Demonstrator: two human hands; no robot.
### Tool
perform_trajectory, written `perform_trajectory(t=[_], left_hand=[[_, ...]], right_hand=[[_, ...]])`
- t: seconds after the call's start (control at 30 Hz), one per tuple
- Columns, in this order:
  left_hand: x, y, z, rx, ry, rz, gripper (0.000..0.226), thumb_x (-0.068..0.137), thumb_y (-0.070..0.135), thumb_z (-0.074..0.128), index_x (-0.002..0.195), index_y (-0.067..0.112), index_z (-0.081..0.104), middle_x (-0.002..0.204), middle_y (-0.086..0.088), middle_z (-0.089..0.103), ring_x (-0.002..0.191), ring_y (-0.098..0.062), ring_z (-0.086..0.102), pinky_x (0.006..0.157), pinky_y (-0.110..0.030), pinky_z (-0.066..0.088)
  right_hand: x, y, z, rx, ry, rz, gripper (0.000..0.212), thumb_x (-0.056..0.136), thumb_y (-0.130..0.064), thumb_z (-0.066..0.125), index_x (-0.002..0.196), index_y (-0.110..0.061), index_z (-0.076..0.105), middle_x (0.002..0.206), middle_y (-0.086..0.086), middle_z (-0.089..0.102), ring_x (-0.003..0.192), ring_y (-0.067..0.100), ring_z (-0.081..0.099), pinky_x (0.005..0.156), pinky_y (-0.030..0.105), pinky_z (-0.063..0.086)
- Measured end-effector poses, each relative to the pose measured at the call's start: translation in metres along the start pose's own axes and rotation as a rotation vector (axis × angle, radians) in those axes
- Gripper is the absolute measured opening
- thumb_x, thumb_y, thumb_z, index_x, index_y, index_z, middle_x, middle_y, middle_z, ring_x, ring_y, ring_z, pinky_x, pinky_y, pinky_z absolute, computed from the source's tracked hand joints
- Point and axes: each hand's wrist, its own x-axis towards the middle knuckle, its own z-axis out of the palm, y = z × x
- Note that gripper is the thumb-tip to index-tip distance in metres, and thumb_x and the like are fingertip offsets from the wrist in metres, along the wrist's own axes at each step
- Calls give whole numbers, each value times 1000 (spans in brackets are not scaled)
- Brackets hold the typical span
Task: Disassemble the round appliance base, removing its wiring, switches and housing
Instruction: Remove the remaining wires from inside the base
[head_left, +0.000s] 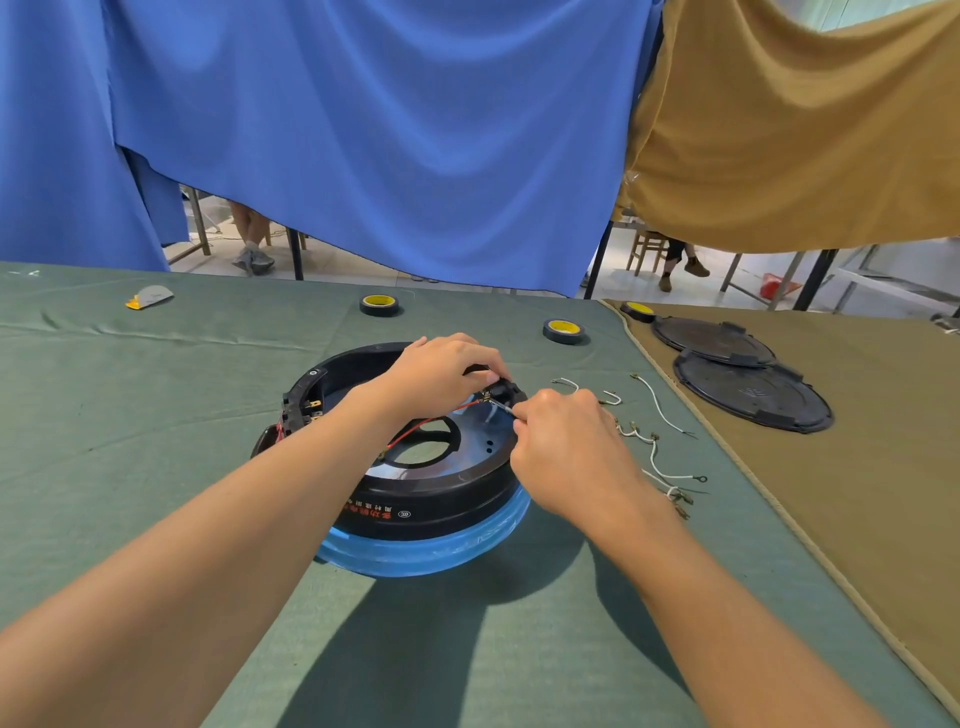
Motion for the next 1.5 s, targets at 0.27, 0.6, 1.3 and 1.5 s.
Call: perform_trajectory(t=[0.27, 0.6, 1.3, 1.5], left_hand=[[-2, 3, -4, -50, 24, 28, 23, 101, 25, 49, 113, 30, 68, 116, 6, 64, 114, -17, 52, 97, -43, 42], [-2, -1, -2, -79, 35, 26, 27, 101, 28, 48, 122, 32, 64, 123, 8, 62, 120, -13, 49, 91, -30, 36], [1, -8, -3, -102, -6, 34, 28, 101, 26, 49, 120, 34, 68, 118, 7, 62, 116, -13, 49, 101, -44, 40], [0, -6, -4, -113, -5, 35, 28, 101, 24, 49, 121, 32, 68, 119, 6, 62, 116, -13, 48, 101, -43, 40]], right_hand=[[14, 16, -21, 75, -107, -29, 37, 87, -9, 47, 51, -11, 42, 51, 6, 30, 57, 27, 30, 49, 35, 26], [4, 13, -3, 12, -29, -45, 28, 90, -14, 45, 62, -14, 39, 66, 9, 48, 65, 30, 43, 51, 34, 27], [10, 18, -13, 120, -65, -47, 36, 87, -7, 46, 52, -14, 40, 52, 5, 31, 62, 30, 32, 51, 37, 25], [23, 31, -23, 197, -100, -52, 24, 91, -11, 49, 98, 3, 67, 60, 8, 30, 55, 15, 22, 50, 26, 28]])
